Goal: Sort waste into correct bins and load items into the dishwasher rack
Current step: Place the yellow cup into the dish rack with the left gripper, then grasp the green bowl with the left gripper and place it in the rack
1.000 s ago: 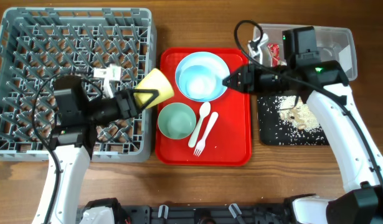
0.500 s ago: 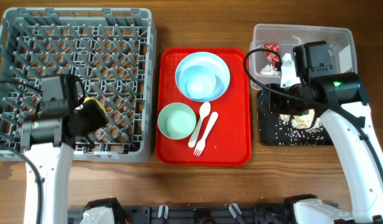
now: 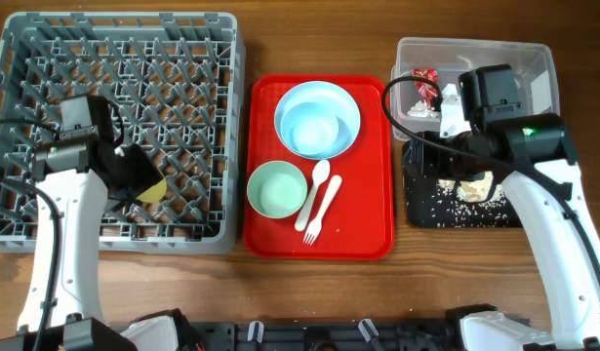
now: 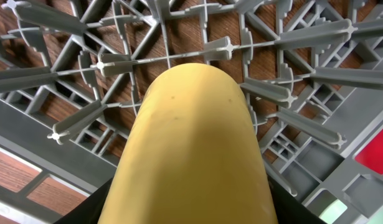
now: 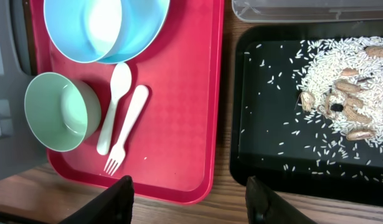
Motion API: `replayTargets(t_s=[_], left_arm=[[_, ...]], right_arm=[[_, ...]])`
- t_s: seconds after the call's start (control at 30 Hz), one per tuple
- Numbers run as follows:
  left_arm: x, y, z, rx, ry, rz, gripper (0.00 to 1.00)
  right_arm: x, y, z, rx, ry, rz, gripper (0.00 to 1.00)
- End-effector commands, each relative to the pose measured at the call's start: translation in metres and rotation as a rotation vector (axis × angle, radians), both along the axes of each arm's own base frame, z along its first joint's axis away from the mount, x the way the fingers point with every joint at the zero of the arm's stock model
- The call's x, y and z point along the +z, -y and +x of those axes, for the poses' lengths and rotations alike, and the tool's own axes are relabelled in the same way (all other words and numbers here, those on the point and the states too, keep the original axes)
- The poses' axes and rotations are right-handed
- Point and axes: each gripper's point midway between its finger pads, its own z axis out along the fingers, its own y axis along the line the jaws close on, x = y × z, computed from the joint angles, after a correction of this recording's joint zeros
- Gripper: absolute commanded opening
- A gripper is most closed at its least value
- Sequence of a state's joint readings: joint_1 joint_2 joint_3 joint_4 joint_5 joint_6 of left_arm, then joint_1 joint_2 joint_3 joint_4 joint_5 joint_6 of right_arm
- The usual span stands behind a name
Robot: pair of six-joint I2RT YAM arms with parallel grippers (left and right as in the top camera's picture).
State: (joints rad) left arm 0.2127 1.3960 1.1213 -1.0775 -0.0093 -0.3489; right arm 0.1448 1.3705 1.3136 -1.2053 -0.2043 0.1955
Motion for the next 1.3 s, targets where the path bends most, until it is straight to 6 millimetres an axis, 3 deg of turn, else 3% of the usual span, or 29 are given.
replayTargets(t_s=[0.0, 0.2, 0.33, 0.4, 0.47, 0.5, 0.53, 0.57, 0.6, 0.67, 0.87, 0.97, 1.03, 1.1, 1.17, 1.23, 1.27], left_arm=[[-0.014, -0.020, -0.009, 0.035, -0.066, 0.080, 0.04], [0.006, -0.021, -0.011, 0.042, 0.004, 0.099, 0.04], [0.005, -0.020, -0.010, 0.070, 0.004, 0.087, 0.08], [0.004, -0.020, -0.011, 0.070, -0.002, 0.086, 0.17], [0.003, -0.019, -0.013, 0.070, -0.012, 0.084, 0.43], [0.003, -0.019, -0.013, 0.069, -0.014, 0.083, 0.45], [0.003, -0.019, -0.014, 0.069, -0.015, 0.083, 0.62], [0.003, -0.019, -0.014, 0.069, -0.015, 0.083, 0.73], [0.003, -0.019, -0.014, 0.069, -0.015, 0.083, 0.93], [0.003, -0.019, -0.014, 0.069, -0.015, 0.083, 1.00], [0.003, -0.017, -0.013, 0.065, -0.012, 0.071, 1.00], [0.003, 0.006, -0.005, 0.034, 0.028, -0.056, 1.00], [0.009, 0.043, 0.009, -0.051, 0.090, -0.214, 1.00], [0.015, 0.080, 0.023, -0.214, 0.144, -0.248, 1.00], [0.019, 0.122, 0.029, -0.407, 0.184, -0.225, 1.00], [0.021, 0.156, 0.029, -0.530, 0.207, -0.196, 1.00], [0.023, 0.182, 0.025, -0.617, 0.222, -0.199, 1.00]], right_arm=[[0.006, 0.003, 0.004, 0.004, 0.025, -0.014, 0.59], [0.006, 0.003, 0.003, 0.004, 0.021, -0.014, 0.61], [0.005, 0.003, 0.001, 0.003, 0.014, -0.015, 0.61], [0.005, 0.003, 0.001, 0.002, 0.013, -0.015, 0.61], [0.005, 0.003, 0.001, 0.003, 0.013, -0.014, 0.61], [0.005, 0.003, 0.001, 0.002, 0.013, -0.014, 0.61], [0.005, 0.003, 0.001, 0.002, 0.011, -0.015, 0.61], [0.005, 0.003, 0.001, 0.002, 0.011, -0.015, 0.61], [0.005, 0.003, 0.000, 0.003, 0.010, -0.015, 0.61], [0.005, 0.003, 0.001, 0.003, 0.010, -0.015, 0.61], [0.005, 0.003, 0.000, 0.003, 0.009, -0.015, 0.61], [0.005, 0.003, 0.000, 0.003, 0.007, -0.016, 0.61], [0.005, 0.003, 0.000, 0.005, 0.006, -0.017, 0.61], [0.003, 0.009, -0.005, -0.032, -0.018, -0.040, 0.56], [-0.001, 0.037, -0.008, -0.232, -0.047, -0.152, 0.57], [0.002, 0.047, -0.006, -0.288, -0.033, -0.166, 0.73], [0.004, 0.051, -0.006, -0.310, -0.034, -0.138, 0.85]])
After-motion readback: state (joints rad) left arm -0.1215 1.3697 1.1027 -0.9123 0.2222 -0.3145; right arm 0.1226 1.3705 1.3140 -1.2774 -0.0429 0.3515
